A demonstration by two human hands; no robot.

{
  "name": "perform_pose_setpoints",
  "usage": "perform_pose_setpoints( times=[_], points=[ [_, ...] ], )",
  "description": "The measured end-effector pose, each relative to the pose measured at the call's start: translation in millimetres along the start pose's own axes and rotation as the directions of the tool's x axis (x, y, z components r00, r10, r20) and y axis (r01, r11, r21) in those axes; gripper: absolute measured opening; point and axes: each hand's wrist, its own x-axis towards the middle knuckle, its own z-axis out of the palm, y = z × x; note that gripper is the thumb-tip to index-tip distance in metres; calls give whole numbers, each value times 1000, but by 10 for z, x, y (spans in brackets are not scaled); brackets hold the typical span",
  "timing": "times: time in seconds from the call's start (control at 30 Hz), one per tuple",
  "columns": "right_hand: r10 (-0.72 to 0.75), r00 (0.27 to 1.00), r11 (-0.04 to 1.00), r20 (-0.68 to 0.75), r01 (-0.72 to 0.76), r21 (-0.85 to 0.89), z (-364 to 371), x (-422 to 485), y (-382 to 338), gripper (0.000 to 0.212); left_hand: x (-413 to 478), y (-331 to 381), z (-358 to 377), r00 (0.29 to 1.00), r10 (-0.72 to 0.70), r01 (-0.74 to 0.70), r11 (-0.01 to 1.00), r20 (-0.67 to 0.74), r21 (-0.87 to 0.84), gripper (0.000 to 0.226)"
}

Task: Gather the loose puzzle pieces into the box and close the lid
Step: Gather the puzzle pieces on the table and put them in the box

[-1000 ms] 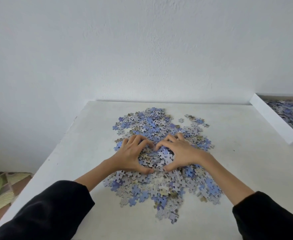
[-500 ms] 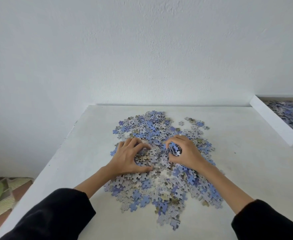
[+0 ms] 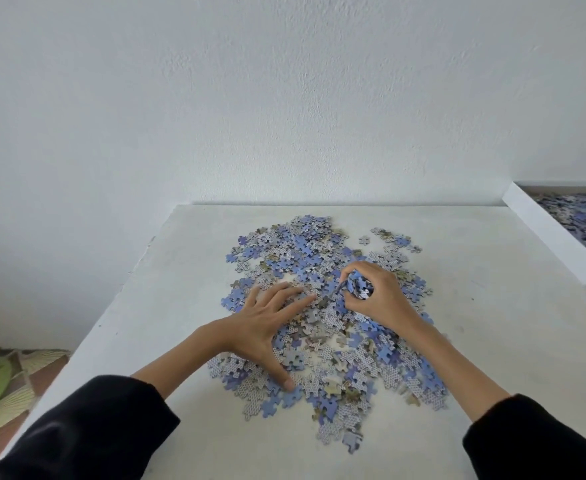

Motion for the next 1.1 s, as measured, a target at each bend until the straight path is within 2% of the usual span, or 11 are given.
perform_pose_setpoints(
  times=[0.17, 0.23, 0.43, 0.6, 0.73, 0.87, 1.0, 1.1],
  points=[
    [-9, 1000, 1000, -12, 9, -6, 7, -14, -6, 22, -29, -47, 7, 979, 27, -18, 999, -204, 46, 100],
    [-9, 1000, 1000, -25, 9, -11, 7, -24, -9, 21, -9, -44, 29, 963, 25, -16, 999, -270, 34, 97],
    [-32, 998, 999, -56, 30, -34, 12, -46, -25, 21, 56, -67, 55, 925, 9, -35, 998, -381, -61, 92],
    [-48, 996, 998, -77, 45, -31, 12, -59, -23, 20, 132, -72, 25, 874, 0, -68, 990, -486, -122, 67],
    [-63, 993, 998, -97, 61, -21, 14, -63, -27, 20, 184, -82, -19, 855, 3, -108, 979, -518, -173, 50],
    [-51, 994, 999, -98, 50, -11, 8, -59, -26, 19, 210, -102, -15, 858, -14, -77, 985, -513, -157, 51],
    [-34, 995, 999, -91, 34, -2, -2, -44, -22, 20, 196, -82, -53, 854, -59, -58, 976, -517, -208, 40],
    [-21, 994, 1000, -103, 20, -12, -49, -1, -32, 22, 212, -44, -102, 861, -74, -68, 964, -502, -258, 44]
  ],
)
